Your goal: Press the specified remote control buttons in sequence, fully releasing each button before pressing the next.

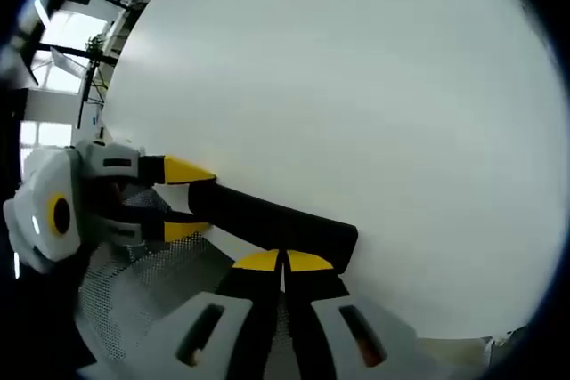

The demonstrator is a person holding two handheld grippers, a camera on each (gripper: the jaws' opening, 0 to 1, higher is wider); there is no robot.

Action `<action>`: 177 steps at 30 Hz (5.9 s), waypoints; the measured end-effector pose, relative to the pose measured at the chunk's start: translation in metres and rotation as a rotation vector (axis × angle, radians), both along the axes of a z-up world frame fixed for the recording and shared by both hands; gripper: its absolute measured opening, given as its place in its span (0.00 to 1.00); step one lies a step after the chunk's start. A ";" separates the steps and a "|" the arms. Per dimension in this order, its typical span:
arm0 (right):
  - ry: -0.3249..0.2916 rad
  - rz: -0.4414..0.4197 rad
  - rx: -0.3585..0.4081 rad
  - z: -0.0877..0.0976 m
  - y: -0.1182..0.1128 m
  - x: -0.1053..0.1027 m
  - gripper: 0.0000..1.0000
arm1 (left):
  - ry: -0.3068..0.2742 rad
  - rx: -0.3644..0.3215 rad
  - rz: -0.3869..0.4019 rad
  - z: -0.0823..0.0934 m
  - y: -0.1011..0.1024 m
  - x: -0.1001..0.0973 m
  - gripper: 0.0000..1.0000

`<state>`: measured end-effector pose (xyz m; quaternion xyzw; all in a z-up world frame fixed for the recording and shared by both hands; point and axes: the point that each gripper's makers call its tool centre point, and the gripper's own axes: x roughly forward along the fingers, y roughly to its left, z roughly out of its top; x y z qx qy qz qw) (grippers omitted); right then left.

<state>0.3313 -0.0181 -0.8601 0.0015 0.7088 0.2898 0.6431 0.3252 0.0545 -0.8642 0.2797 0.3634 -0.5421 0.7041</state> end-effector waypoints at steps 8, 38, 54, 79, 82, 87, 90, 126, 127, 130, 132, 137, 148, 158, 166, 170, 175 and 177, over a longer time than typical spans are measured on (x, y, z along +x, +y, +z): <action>0.000 -0.001 0.000 0.000 -0.001 0.000 0.00 | 0.000 0.000 -0.002 0.000 0.000 0.000 0.25; -0.021 0.043 -0.023 -0.001 -0.005 -0.002 0.00 | -0.009 0.004 -0.011 0.000 0.001 0.000 0.25; -0.029 0.047 -0.031 -0.001 -0.005 0.000 0.00 | -0.008 0.006 -0.013 0.000 0.000 0.000 0.25; -0.006 0.004 -0.025 0.000 -0.004 -0.001 0.00 | -0.003 0.007 -0.002 0.000 -0.001 0.000 0.25; -0.010 -0.006 -0.018 0.001 -0.004 0.002 0.00 | -0.002 0.005 0.000 0.000 -0.001 0.000 0.26; -0.038 -0.034 0.014 0.006 -0.001 0.008 0.00 | -0.003 0.005 0.000 0.000 -0.001 0.001 0.26; -0.073 -0.038 0.013 0.006 -0.001 0.014 0.00 | -0.003 0.006 0.000 0.000 -0.001 0.000 0.25; -0.123 0.075 -0.052 0.000 0.005 0.012 0.00 | 0.002 -0.001 -0.004 0.000 -0.001 -0.001 0.25; -0.127 0.083 -0.054 0.000 0.005 0.012 0.00 | 0.001 0.001 -0.005 0.000 -0.001 -0.001 0.25; -0.130 0.082 -0.050 0.000 0.004 0.013 0.00 | 0.000 0.003 -0.006 0.000 -0.001 -0.001 0.25; -0.132 0.073 -0.042 0.000 0.003 0.013 0.00 | 0.000 0.004 -0.005 0.000 -0.001 -0.001 0.25; -0.141 0.064 -0.052 0.001 0.004 0.013 0.00 | -0.002 0.011 -0.008 0.000 -0.002 -0.001 0.24; -0.125 0.053 -0.047 0.000 0.002 0.014 0.00 | -0.002 0.013 -0.008 0.000 -0.002 0.000 0.24; -0.134 0.052 -0.031 0.002 0.006 0.015 0.00 | 0.002 0.011 -0.013 -0.001 -0.004 -0.002 0.24; -0.127 0.028 0.056 0.005 0.022 0.015 0.00 | 0.001 0.006 -0.027 0.000 -0.007 -0.004 0.24; -0.148 0.043 0.051 0.004 0.024 0.016 0.00 | 0.001 0.006 -0.029 0.000 -0.007 -0.004 0.24; -0.157 0.050 0.051 0.003 0.024 0.017 0.00 | 0.000 0.007 -0.032 0.000 -0.007 -0.004 0.24; -0.155 0.052 0.045 0.002 0.024 0.016 0.00 | 0.000 0.008 -0.033 0.000 -0.007 -0.004 0.24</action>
